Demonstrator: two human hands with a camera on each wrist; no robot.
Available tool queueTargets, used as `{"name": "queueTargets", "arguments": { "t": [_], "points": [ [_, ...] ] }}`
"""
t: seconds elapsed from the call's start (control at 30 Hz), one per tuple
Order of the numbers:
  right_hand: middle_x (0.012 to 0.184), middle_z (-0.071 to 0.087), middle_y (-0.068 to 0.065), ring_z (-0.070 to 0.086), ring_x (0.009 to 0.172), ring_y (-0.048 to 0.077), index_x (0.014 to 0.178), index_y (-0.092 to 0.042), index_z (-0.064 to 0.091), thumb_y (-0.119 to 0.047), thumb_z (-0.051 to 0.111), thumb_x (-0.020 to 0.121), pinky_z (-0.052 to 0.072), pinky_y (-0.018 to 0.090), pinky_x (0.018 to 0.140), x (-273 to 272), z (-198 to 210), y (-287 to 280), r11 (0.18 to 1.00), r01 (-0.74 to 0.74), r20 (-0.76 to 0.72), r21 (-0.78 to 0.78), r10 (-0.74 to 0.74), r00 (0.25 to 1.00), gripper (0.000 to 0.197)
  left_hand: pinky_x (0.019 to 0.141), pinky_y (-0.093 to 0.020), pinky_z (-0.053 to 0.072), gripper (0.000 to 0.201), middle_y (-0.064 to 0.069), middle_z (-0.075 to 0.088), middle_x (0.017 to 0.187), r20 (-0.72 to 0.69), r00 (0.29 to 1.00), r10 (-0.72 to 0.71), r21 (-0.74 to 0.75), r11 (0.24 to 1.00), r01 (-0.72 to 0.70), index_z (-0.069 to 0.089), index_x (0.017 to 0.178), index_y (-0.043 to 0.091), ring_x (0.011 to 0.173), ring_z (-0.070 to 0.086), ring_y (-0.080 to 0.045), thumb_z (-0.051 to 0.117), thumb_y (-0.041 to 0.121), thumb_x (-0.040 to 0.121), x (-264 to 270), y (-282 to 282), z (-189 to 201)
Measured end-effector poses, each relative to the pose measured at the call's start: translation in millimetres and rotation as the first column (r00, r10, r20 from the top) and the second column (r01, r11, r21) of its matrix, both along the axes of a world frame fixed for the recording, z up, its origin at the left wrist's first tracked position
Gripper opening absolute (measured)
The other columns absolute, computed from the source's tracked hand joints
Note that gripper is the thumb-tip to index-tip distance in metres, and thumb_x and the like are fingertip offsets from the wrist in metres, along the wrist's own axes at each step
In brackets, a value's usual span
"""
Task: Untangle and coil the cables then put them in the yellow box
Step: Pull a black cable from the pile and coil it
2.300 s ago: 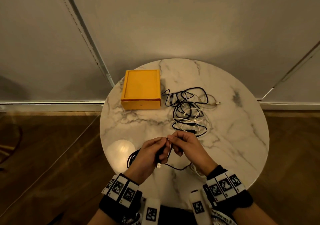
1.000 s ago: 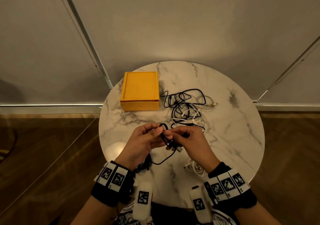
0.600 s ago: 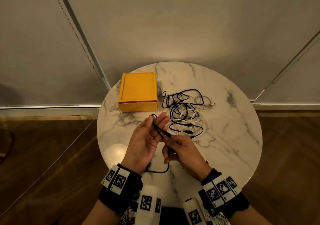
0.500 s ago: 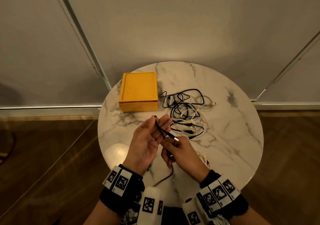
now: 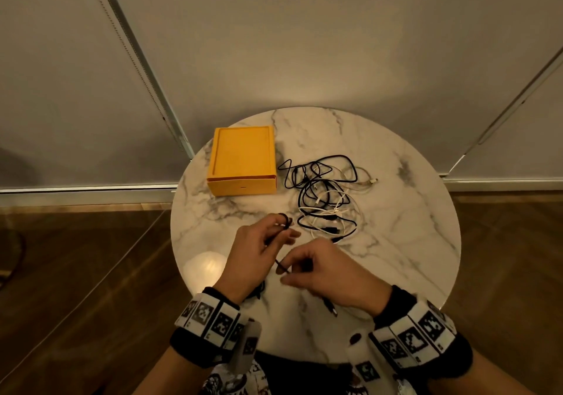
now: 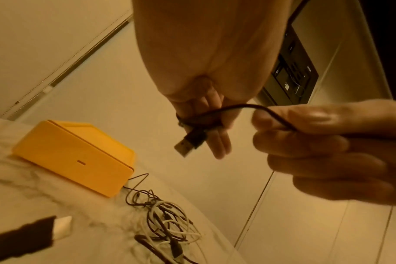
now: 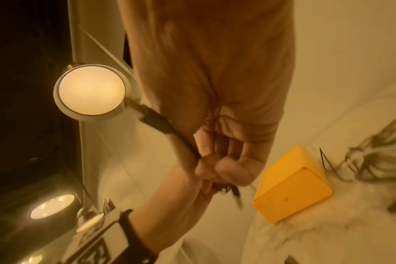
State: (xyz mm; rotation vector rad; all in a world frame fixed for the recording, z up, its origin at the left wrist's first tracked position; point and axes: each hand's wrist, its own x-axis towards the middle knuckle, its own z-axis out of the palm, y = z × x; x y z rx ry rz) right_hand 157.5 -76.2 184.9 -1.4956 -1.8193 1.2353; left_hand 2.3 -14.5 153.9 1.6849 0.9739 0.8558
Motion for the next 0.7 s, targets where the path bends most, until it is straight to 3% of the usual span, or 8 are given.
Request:
{"name": "queueTargets", "arguments": {
  "t": [0.1,0.2,0.3,0.43,0.57,0.63,0.7],
  "points": [
    [0.078,0.070,-0.004,0.060,0.068,0.009,0.094,-0.017,0.077,-0.023,0.071,0.086,0.047,0.025,0.065,16,5,6,0.968,-0.020,0.172,0.250,-0.024,0.985,0.012,0.072,-0.022,0.056,0.014,0.011,0.073,0.085,-0.095,0.990,-0.103,-0.033,0.994,0.100,0.065,0.097,0.013,0.074,0.072,-0.010,0.060,0.001,0.092,-14,1,0],
    [0.078,0.063,-0.005,0.057,0.069,0.011,0.096,-0.017,0.075,-0.024,0.066,0.089,0.043,0.026,0.063,26,6,10,0.895,-0.210,0.319,0.393,0.081,0.944,0.014,0.065,-0.028,0.053,0.012,-0.010,0.073,0.076,-0.001,0.960,-0.279,-0.232,0.934,0.271,0.066,0.098,0.001,0.060,0.067,-0.025,0.055,0.001,0.095,-24,0,5],
    [0.077,0.059,-0.004,0.054,0.068,0.011,0.100,-0.017,0.074,-0.028,0.060,0.092,0.041,0.025,0.061,35,6,14,0.850,-0.289,0.367,0.441,0.123,0.922,0.019,0.062,-0.029,0.051,0.019,-0.014,0.071,0.076,0.128,0.918,-0.376,-0.340,0.853,0.397,0.065,0.103,-0.005,0.058,0.063,-0.024,0.055,0.008,0.095,-29,-1,9],
    [0.075,0.060,-0.004,0.055,0.066,0.010,0.100,-0.018,0.074,-0.036,0.054,0.094,0.044,0.026,0.059,36,1,15,0.827,-0.291,0.326,0.481,0.140,0.935,0.028,0.064,-0.027,0.053,0.016,-0.015,0.071,0.078,0.156,0.890,-0.429,-0.416,0.788,0.453,0.069,0.103,0.001,0.061,0.066,-0.023,0.058,0.007,0.093,-31,1,12],
    [0.076,0.065,-0.004,0.058,0.066,0.008,0.097,-0.016,0.076,-0.031,0.064,0.090,0.050,0.032,0.060,39,-9,15,0.842,-0.231,0.281,0.487,0.099,0.955,0.020,0.060,-0.023,0.050,0.023,-0.009,0.068,0.071,0.148,0.863,-0.482,-0.459,0.739,0.492,0.064,0.113,-0.007,0.055,0.062,-0.017,0.055,0.005,0.095,-32,2,8],
    [0.082,0.068,-0.004,0.062,0.065,0.006,0.106,-0.017,0.074,-0.028,0.065,0.091,0.053,0.029,0.063,40,-12,13,0.888,-0.175,0.203,0.425,0.095,0.974,0.021,0.057,-0.023,0.045,0.023,-0.006,0.061,0.063,0.215,0.861,-0.461,-0.472,0.723,0.505,0.066,0.110,-0.005,0.050,0.053,-0.014,0.054,0.008,0.096,-31,3,7],
    [0.094,0.072,-0.002,0.068,0.064,0.007,0.120,-0.017,0.067,-0.022,0.062,0.094,0.056,0.030,0.068,36,-13,8,0.962,-0.091,0.010,0.257,0.091,0.996,0.027,0.057,-0.024,0.039,0.022,0.000,0.048,0.057,0.323,0.861,-0.393,-0.515,0.690,0.508,0.068,0.101,0.000,0.049,0.039,-0.011,0.051,0.011,0.093,-29,3,8]
  ]
}}
